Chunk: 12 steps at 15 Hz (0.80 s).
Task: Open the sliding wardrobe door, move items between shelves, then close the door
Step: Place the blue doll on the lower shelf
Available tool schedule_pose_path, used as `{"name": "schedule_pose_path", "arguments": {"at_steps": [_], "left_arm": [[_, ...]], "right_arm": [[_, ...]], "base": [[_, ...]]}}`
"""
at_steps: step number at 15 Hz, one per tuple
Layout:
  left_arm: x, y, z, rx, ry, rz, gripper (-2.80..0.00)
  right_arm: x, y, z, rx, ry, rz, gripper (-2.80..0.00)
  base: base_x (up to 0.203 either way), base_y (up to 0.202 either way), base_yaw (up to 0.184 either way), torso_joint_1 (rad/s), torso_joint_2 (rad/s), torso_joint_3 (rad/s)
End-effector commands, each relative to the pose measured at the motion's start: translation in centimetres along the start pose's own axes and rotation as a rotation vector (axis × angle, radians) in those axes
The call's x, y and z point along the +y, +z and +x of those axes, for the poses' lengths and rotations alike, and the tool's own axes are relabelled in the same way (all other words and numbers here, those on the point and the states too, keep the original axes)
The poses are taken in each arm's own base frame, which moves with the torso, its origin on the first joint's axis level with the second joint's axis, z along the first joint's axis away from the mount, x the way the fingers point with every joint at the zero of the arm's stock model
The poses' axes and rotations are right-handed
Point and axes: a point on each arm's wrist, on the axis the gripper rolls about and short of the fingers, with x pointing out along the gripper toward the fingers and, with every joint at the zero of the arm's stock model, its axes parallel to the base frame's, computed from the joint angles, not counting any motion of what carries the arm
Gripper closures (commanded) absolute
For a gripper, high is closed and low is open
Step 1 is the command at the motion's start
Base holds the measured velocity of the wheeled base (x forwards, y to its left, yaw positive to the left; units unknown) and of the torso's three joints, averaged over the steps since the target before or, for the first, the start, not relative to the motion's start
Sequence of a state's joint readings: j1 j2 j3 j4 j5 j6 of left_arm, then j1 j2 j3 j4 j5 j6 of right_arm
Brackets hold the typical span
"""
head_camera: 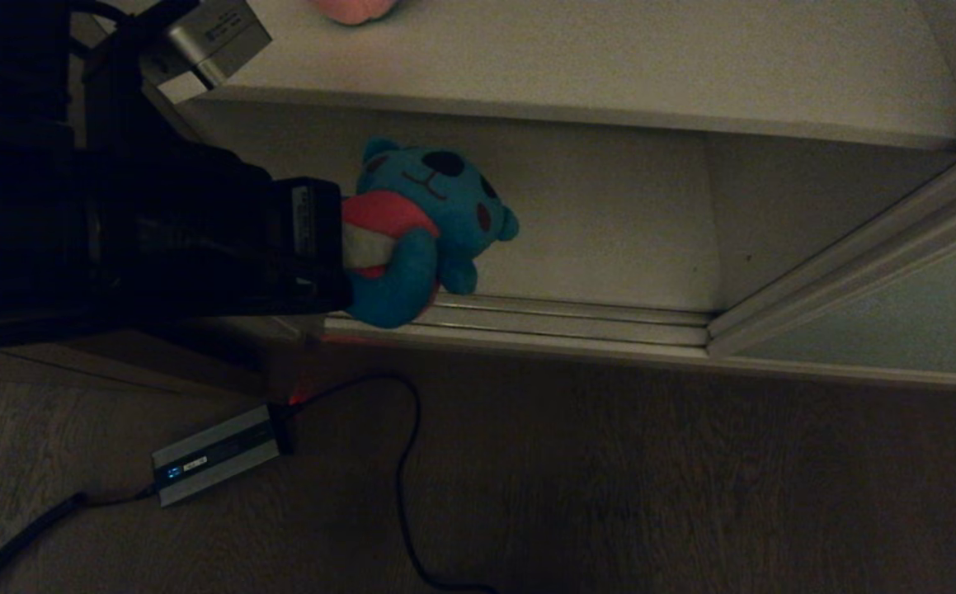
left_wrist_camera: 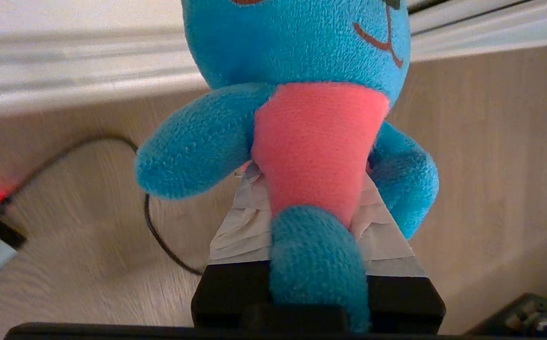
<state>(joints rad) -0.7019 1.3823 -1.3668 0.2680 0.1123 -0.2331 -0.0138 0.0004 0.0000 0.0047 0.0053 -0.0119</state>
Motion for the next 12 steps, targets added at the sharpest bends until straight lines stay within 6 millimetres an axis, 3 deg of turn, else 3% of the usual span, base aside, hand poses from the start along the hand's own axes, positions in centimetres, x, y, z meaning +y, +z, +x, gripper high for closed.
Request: {"name": "schedule_pose_path", "arguments": {"at_steps": [1,6,12], "left_arm": [[0.1,-0.7,0.2,0.025,0.003,-0.004,0.00],[0.2,-2.0,2.1,0.090,0.025,-0.047,0.00],[0.2,-3.5,7.0,0.099,0.115,-0.106,0.00]], "right_arm": [[0.0,-0.1,0.0,0.004,0.001,0.000,0.00],[0.0,-0.1,0.0,0.004,0.001,0.000,0.00],[0.0,-0.1,0.0,0.004,0.001,0.000,0.00]], "base": [[0.000,0.000,0.000,0.002,0.00,-0.195],[0.000,0.000,0.000,0.005,0.00,-0.199],[0.000,0.000,0.000,0.003,0.00,-0.193]]}}
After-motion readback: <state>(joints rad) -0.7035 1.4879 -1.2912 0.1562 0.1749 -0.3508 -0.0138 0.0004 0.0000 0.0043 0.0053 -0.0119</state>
